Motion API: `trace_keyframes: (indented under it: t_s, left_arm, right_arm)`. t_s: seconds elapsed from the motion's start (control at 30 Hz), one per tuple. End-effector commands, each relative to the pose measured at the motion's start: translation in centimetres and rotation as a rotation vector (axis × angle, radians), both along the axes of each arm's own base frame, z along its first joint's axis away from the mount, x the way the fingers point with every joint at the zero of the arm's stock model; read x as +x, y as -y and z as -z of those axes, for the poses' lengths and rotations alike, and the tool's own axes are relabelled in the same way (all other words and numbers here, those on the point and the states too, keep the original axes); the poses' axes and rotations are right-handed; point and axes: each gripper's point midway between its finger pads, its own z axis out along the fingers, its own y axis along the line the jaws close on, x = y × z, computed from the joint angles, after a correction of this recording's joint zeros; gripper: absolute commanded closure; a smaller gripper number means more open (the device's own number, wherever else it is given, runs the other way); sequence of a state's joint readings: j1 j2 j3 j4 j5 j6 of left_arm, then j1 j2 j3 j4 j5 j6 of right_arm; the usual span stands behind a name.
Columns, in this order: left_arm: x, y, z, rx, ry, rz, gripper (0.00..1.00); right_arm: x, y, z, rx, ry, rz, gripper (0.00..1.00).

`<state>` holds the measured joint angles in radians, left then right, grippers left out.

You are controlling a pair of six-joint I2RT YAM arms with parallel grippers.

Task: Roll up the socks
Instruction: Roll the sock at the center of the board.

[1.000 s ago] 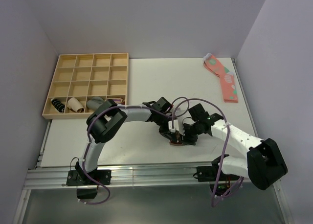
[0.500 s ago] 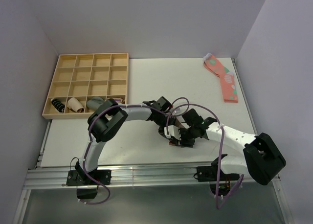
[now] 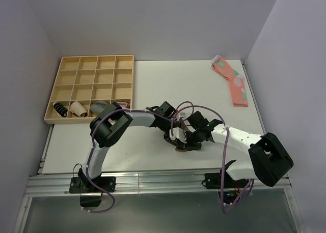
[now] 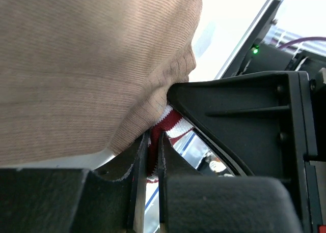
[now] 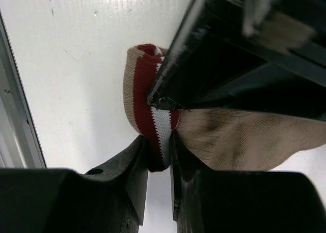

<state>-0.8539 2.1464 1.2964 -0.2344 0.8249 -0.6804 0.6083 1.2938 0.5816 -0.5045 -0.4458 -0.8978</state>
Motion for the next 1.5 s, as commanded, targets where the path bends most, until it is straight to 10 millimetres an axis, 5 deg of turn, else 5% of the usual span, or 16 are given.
trace_keyframes:
  t_s: [0.0,0.23,0.63,1.0,1.23,1.47]
  left_arm:
    - [-1.5,-2.7,4.8,0.166,-0.026,-0.068,0.94]
    - [0.2,-1.9,3.2,0.084,0.03,-0.274,0.84]
    - [2.3,-1.2,1.7,-0.04,0.125,-0.59,0.79]
    - [5.5,-4.1,-0.8,-0.079,0.451,-0.788,0.7]
    - [6.1,-4.0,-4.2,-0.131,0.777,-0.749,0.68]
    - [3.9,-2.4,-8.0,-0.298,1.031,-0.565,0.66]
  right_arm:
    - [0.1,0.1,0.5,-0.033,-0.037,0.03,0.84]
    - [-0.7,0.6,0.1,-0.044,-0.161,0.056,0.85]
    - [-0.7,1.7,-0.5,-0.028,-0.337,0.11,0.86]
    - [-0.2,3.1,-1.1,-0.045,-0.551,0.137,0.86]
    - [-0.5,3.4,-1.1,-0.063,-0.699,0.141,0.85]
    - [0.4,3.6,-1.9,-0.064,-0.823,0.187,0.85]
